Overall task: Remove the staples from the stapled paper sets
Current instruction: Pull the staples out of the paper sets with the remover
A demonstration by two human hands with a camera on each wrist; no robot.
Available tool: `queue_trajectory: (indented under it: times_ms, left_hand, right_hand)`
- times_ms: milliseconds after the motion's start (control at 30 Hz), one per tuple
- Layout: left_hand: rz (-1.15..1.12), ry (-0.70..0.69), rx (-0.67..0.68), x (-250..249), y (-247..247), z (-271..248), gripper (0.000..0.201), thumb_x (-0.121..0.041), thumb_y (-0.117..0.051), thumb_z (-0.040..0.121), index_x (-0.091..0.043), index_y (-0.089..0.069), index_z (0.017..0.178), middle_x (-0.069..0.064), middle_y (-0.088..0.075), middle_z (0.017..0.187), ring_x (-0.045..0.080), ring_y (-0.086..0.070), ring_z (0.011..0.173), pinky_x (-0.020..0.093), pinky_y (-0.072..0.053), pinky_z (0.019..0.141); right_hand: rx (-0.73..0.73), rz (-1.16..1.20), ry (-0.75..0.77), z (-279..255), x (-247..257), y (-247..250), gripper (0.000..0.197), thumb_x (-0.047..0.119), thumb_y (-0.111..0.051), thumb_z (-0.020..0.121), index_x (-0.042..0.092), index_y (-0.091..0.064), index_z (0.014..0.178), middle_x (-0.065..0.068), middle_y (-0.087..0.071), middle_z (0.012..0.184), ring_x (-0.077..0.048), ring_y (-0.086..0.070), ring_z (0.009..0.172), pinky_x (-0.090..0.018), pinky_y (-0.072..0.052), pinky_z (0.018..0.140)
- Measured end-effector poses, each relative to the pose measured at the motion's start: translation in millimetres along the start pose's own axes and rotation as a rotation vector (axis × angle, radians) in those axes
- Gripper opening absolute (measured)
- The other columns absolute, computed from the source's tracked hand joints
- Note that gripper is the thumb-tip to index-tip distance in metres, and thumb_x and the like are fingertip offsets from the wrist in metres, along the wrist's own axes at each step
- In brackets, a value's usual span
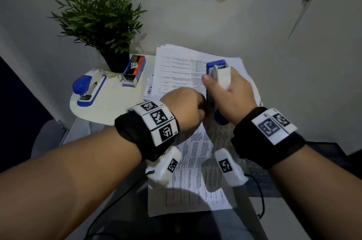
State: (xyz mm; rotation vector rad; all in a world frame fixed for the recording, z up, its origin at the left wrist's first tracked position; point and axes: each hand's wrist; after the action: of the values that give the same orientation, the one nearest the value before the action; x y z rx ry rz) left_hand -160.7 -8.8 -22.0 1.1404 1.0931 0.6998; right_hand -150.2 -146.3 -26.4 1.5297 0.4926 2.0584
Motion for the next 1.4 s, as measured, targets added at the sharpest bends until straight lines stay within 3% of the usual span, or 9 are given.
queue_trajectory:
  times_ms: [100, 267, 467, 733, 900, 1033, 1167, 1300, 1400]
  left_hand:
    - [0.015, -0.013, -0.029, -2, 8, 2, 0.012, -0.026, -0.054, 0.085, -0.021, -0.061, 0.078, -0.003, -0.048, 0.068, 0.020, -0.047, 0.072, 0.027, -0.039, 0.063]
    - [-0.008, -0.074, 0.007, -8, 10, 0, 0.019, -0.038, -0.057, 0.088, -0.027, -0.057, 0.073, -0.013, -0.047, 0.062, 0.014, -0.049, 0.069, 0.025, -0.036, 0.061]
    - [-0.051, -0.084, 0.018, -7, 11, -1, 0.025, -0.038, -0.059, 0.087, -0.026, -0.052, 0.067, -0.011, -0.048, 0.061, 0.009, -0.047, 0.063, 0.025, -0.038, 0.062]
    - [-0.089, -0.049, 0.014, -5, 20, -5, 0.019, -0.043, -0.061, 0.082, -0.025, -0.065, 0.083, -0.012, -0.055, 0.069, 0.015, -0.057, 0.079, 0.027, -0.047, 0.070]
    - [-0.089, 0.001, 0.065, -12, 19, -4, 0.068, -0.074, -0.066, 0.055, -0.029, -0.065, 0.106, -0.009, -0.067, 0.105, 0.013, -0.061, 0.098, 0.033, -0.051, 0.085]
    - [-0.244, 0.013, -0.017, -12, 17, -4, 0.053, -0.066, -0.072, 0.054, -0.025, -0.069, 0.086, -0.006, -0.068, 0.079, 0.015, -0.062, 0.077, 0.036, -0.053, 0.073]
    - [-0.278, 0.006, -0.056, -12, 19, -5, 0.049, -0.063, -0.066, 0.052, -0.024, -0.068, 0.081, -0.004, -0.068, 0.074, 0.017, -0.063, 0.073, 0.036, -0.053, 0.069]
    - [-0.242, -0.039, -0.014, -12, 24, -4, 0.037, -0.053, -0.077, 0.061, -0.024, -0.064, 0.080, -0.007, -0.064, 0.074, 0.016, -0.059, 0.073, 0.029, -0.050, 0.067]
    - [-0.108, -0.087, 0.051, -1, 27, -2, 0.027, -0.035, -0.078, 0.071, -0.021, -0.066, 0.090, -0.010, -0.059, 0.077, 0.012, -0.055, 0.073, 0.023, -0.045, 0.062]
  right_hand:
    - [0.019, -0.067, 0.014, -4, -5, -1, 0.048, 0.061, -0.048, 0.073, 0.019, -0.056, 0.095, 0.004, -0.059, 0.082, -0.020, -0.056, 0.083, -0.029, -0.041, 0.071]
    - [-0.089, 0.090, -0.031, 0, -4, 8, 0.031, 0.060, -0.044, 0.072, 0.030, -0.048, 0.070, 0.013, -0.052, 0.067, 0.001, -0.049, 0.063, -0.008, -0.033, 0.052]
    - [-0.086, 0.120, -0.007, 5, -1, 11, 0.039, 0.062, -0.037, 0.075, 0.026, -0.046, 0.064, 0.012, -0.050, 0.062, 0.001, -0.046, 0.058, -0.009, -0.034, 0.052]
    - [-0.122, 0.119, 0.043, 5, 2, 6, 0.041, 0.061, -0.033, 0.079, 0.026, -0.042, 0.060, 0.012, -0.044, 0.058, -0.001, -0.042, 0.057, -0.019, -0.031, 0.055]
    - [-0.125, 0.192, 0.068, 3, 13, 2, 0.043, 0.064, -0.034, 0.079, 0.027, -0.045, 0.063, 0.012, -0.048, 0.060, -0.002, -0.045, 0.060, -0.021, -0.035, 0.059]
    - [-0.157, 0.280, 0.066, 4, 21, 1, 0.053, 0.073, -0.031, 0.072, 0.023, -0.045, 0.060, 0.003, -0.050, 0.061, -0.019, -0.051, 0.065, -0.035, -0.044, 0.067]
    - [-0.219, 0.326, 0.103, 5, 26, 1, 0.049, 0.069, -0.031, 0.074, 0.023, -0.036, 0.056, 0.005, -0.042, 0.055, -0.018, -0.044, 0.058, -0.039, -0.040, 0.061]
    - [-0.221, 0.343, 0.094, 2, 24, -1, 0.049, 0.070, -0.033, 0.075, 0.024, -0.042, 0.060, -0.007, -0.052, 0.064, -0.033, -0.055, 0.065, -0.052, -0.050, 0.070]
    - [-0.287, 0.393, 0.019, -1, 14, 4, 0.047, 0.071, -0.038, 0.069, 0.026, -0.050, 0.068, 0.001, -0.056, 0.074, -0.012, -0.056, 0.069, -0.035, -0.050, 0.075]
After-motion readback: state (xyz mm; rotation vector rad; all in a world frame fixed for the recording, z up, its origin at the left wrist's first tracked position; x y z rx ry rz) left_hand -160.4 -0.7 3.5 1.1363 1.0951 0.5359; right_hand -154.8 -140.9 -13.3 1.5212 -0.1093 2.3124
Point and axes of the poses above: each hand's wrist, its own z-axis towards the middle knuckle, its own y-axis out of the back of the hand, x = y × z
